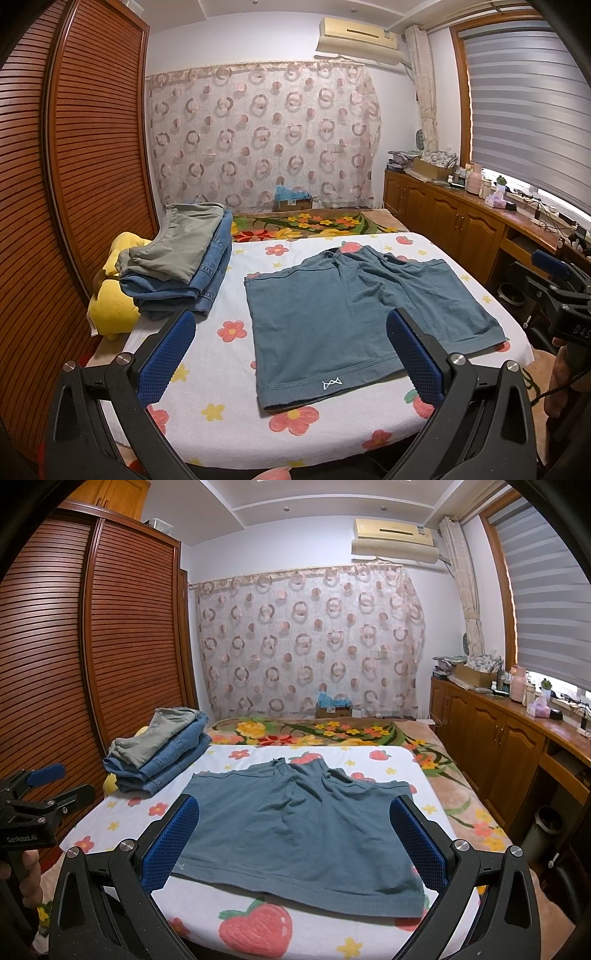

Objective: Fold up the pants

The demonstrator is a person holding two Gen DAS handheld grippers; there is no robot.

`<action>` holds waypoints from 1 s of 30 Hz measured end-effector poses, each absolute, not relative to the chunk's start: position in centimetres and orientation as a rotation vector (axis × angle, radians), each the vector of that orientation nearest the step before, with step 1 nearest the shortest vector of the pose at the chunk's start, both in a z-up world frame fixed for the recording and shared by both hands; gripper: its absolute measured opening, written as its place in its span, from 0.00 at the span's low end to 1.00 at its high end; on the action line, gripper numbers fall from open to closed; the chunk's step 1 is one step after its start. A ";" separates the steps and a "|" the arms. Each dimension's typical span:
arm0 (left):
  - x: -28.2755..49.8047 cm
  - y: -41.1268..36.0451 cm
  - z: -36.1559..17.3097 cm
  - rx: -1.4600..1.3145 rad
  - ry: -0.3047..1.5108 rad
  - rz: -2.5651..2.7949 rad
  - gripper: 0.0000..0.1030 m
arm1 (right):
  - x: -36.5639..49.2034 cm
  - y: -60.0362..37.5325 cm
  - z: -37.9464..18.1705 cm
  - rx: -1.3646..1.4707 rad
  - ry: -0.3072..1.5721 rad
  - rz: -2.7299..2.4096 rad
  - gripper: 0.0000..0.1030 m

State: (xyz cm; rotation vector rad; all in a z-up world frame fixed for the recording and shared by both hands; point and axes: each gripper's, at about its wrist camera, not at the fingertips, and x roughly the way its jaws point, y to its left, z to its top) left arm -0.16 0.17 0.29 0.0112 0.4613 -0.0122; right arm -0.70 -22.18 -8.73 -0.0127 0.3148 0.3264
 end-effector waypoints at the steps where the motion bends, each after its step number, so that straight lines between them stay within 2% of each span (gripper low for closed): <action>1: -0.2 0.2 0.3 0.011 0.461 -0.012 1.00 | -0.7 -22.2 -8.7 -0.013 0.315 0.326 1.00; 30: -0.2 0.2 0.3 0.012 0.456 -0.011 1.00 | -0.9 -22.4 -8.8 -0.010 0.312 0.324 1.00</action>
